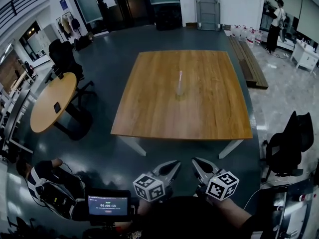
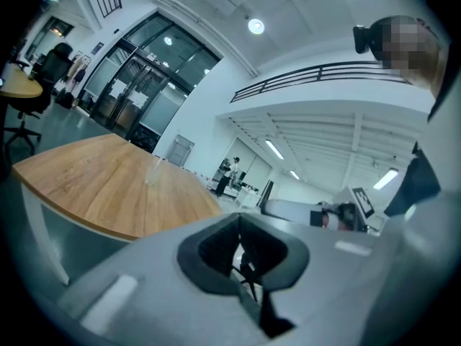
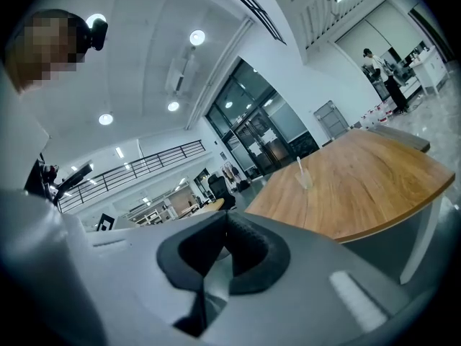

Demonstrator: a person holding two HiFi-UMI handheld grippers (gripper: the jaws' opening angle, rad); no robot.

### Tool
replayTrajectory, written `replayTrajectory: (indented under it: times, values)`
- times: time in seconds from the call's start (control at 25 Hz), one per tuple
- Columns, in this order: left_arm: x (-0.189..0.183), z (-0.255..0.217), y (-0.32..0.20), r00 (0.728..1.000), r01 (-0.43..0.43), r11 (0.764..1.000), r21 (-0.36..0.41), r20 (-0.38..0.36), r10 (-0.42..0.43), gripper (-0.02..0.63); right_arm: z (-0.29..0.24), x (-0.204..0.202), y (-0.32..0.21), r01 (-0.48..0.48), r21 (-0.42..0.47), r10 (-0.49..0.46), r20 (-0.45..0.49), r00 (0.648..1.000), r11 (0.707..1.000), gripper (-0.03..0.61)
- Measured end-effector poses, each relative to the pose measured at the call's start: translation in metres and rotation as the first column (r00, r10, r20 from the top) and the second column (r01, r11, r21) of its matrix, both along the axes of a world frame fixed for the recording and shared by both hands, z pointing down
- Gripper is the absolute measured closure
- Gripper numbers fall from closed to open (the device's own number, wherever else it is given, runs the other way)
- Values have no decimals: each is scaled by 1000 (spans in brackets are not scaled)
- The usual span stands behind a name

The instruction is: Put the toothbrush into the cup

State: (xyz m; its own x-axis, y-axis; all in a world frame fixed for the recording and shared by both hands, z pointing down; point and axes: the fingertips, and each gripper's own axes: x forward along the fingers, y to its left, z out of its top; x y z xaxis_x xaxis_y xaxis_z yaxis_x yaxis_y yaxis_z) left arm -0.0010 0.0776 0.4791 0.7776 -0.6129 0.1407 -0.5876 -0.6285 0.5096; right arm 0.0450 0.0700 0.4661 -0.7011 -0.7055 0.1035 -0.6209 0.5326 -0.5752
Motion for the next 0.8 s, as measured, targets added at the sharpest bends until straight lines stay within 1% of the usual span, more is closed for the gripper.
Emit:
replayTrajectory:
  times: [0.16,0.32,0.52,0.68,0.8]
  values:
    - [-9,2,3,1000,-17,1000,-2,-4,17,611,6,-9,6,-15,-25,16,6,1000,1000,572]
    - [-24,-1,-3,1000,2,1000,-4,-20,-2,611,8,-18,9,-17,-32,17,3,1000,999,572]
    - [-21,1,10,999,-11,1000,-8,-32,10,611,10,-23,16,-13,-30,13,-1,1000,999,572]
    - [-28,3,11,999,-6,1000,-20,-38,5,611,9,-28,16,-11,-31,11,-4,1000,999,572]
    - [-31,1,12,999,-9,1000,-15,-38,8,611,7,-33,16,-8,-26,8,-7,1000,1000,572]
